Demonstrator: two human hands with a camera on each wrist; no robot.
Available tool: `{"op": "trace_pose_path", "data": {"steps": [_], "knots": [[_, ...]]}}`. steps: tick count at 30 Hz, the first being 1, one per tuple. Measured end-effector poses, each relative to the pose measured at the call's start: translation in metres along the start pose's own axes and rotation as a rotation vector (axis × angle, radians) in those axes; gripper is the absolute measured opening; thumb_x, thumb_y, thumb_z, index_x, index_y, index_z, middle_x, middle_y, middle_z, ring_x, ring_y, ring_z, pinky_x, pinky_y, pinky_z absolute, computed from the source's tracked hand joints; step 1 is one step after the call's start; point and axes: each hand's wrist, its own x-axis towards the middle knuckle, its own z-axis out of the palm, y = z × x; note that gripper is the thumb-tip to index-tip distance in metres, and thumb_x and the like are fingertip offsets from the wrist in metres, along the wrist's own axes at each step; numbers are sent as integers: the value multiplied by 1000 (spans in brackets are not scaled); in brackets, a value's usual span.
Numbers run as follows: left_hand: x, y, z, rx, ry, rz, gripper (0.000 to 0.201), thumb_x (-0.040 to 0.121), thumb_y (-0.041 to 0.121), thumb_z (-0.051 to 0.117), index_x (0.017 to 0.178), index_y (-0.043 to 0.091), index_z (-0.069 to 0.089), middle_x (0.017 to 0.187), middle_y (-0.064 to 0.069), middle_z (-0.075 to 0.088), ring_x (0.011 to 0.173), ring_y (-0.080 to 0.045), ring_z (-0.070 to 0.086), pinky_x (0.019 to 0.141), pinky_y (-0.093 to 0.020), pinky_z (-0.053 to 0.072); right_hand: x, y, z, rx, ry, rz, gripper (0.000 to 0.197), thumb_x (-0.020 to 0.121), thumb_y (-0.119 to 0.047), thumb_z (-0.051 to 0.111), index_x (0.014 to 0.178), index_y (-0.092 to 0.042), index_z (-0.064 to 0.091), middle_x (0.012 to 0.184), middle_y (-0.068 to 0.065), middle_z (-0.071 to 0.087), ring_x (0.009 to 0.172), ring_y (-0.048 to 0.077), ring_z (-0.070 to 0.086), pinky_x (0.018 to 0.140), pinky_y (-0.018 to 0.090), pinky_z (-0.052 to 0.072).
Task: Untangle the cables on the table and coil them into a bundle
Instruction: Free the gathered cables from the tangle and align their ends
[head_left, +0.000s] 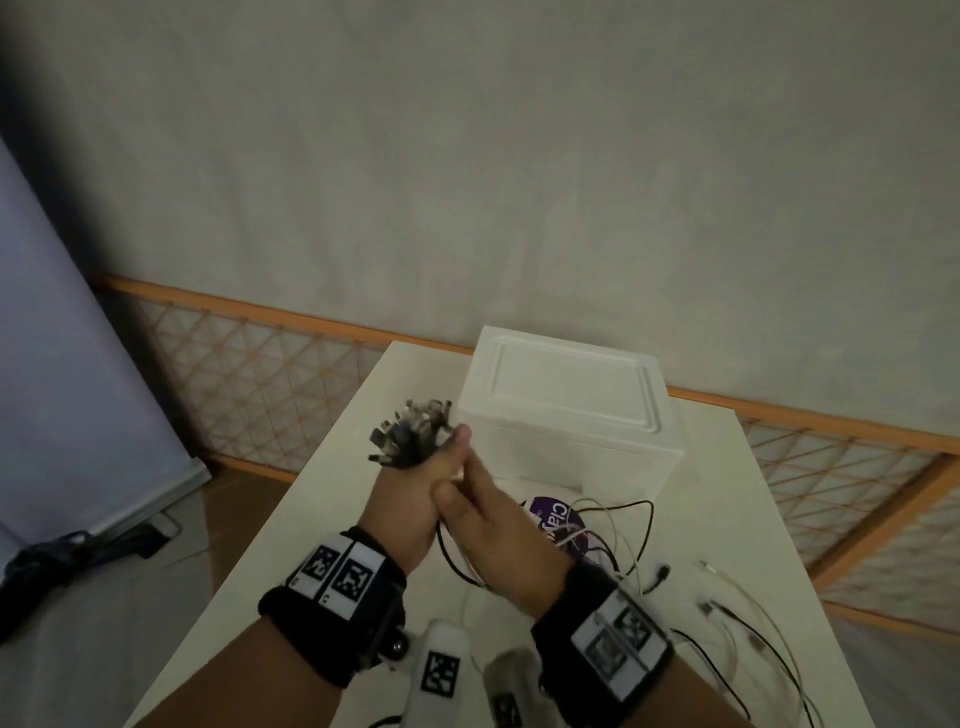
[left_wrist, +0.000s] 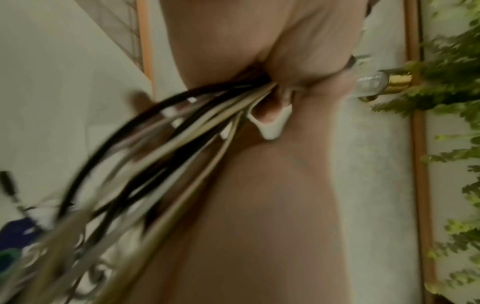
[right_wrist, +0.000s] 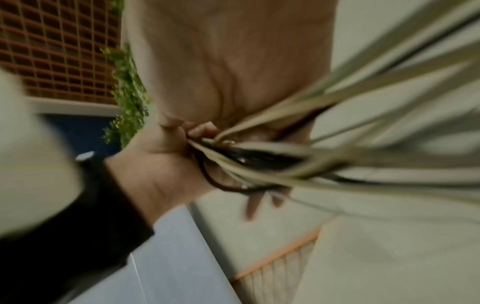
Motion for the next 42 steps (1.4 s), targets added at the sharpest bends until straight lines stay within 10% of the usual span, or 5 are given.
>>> {"op": "trace_pose_path", "data": {"steps": [7, 17, 24, 35, 42], "knots": [[3, 10, -5, -166, -15, -9, 14, 79, 35, 60, 81, 22, 57, 78, -1, 67, 84, -13, 63, 77, -33, 41, -26, 32, -5, -589, 75, 59, 12, 90, -30, 52, 98, -22, 47, 79, -5, 57, 77, 21, 62, 66, 34, 48], [19, 19, -29, -384, 87, -71, 26, 84, 50, 53, 71, 27, 55, 74, 10, 63, 78, -11, 57, 79, -33, 39, -73, 91, -98, -876, -28, 633, 101, 56, -66, 75, 141, -32, 30, 128, -6, 55, 122, 20, 51, 100, 40, 41], [-2, 1, 19, -267, -70, -115, 32, 94, 34, 50, 74, 15, 67, 75, 2, 66, 74, -12, 62, 75, -30, 50, -20, -22, -37, -413, 383, -146, 26, 78, -14, 67, 102, -21, 66, 94, -7, 66, 85, 7, 60, 80, 29, 51], [-8, 16, 12, -152, -33, -38, 44, 63, 43, 68, 99, 17, 70, 83, 2, 68, 85, -14, 62, 82, -33, 49, -2, -31, 5, -411, 430, -175, 26, 74, -11, 68, 95, -18, 54, 79, -15, 52, 72, 5, 47, 61, 8, 35], [-12, 27, -6, 22, -160, 44, 33, 76, 54, 59, 86, 28, 78, 102, -2, 70, 102, -18, 58, 99, -39, 43, 2, -37, 20, -816, 487, -31, 18, 80, -24, 56, 98, -22, 54, 84, -3, 66, 78, 21, 61, 74, 36, 44]]}}
